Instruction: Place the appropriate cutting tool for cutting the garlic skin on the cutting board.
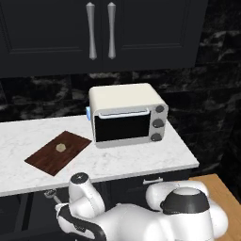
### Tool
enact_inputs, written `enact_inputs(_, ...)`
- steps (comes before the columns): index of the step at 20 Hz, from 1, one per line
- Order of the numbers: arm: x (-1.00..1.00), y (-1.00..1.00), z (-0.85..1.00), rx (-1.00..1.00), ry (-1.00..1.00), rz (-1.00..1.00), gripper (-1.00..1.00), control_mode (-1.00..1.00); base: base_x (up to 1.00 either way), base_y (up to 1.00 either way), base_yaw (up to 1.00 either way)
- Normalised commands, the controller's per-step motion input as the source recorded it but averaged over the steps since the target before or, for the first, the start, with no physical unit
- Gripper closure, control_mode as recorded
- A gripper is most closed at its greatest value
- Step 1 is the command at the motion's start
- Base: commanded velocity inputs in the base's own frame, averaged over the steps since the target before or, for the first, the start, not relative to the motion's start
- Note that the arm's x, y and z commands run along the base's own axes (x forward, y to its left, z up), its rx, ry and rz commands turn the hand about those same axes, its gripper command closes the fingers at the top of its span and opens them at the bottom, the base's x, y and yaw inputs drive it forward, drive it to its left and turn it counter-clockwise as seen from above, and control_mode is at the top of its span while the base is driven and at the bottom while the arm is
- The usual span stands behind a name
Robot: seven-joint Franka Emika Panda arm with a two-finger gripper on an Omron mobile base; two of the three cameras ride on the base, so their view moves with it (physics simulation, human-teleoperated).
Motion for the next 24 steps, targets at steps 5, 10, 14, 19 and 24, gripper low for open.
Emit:
enact_inputs(5, -0.33, 0.01, -0.21, 0.0, 0.0, 0.0, -1.0, -1.0, 0.0, 0.0, 0.0)
enact_inputs(10, -0.37, 0.0, -0.13, 0.0, 0.0, 0.0, -1.0, -1.0, 0.0, 0.0, 0.0)
enact_inputs(14, -0.66, 0.0, -0.03, 0.0, 0.03, 0.0, -1.0, -1.0, 0.0, 0.0, 0.0)
enact_inputs(19, -0.72, 0.0, -0.07, 0.0, 0.03, 0.0, -1.0, -1.0, 0.0, 0.0, 0.0)
enact_inputs(24, -0.09, 0.0, -0.01, 0.0, 0.0, 0.0, -1.0, -1.0, 0.0, 0.0, 0.0)
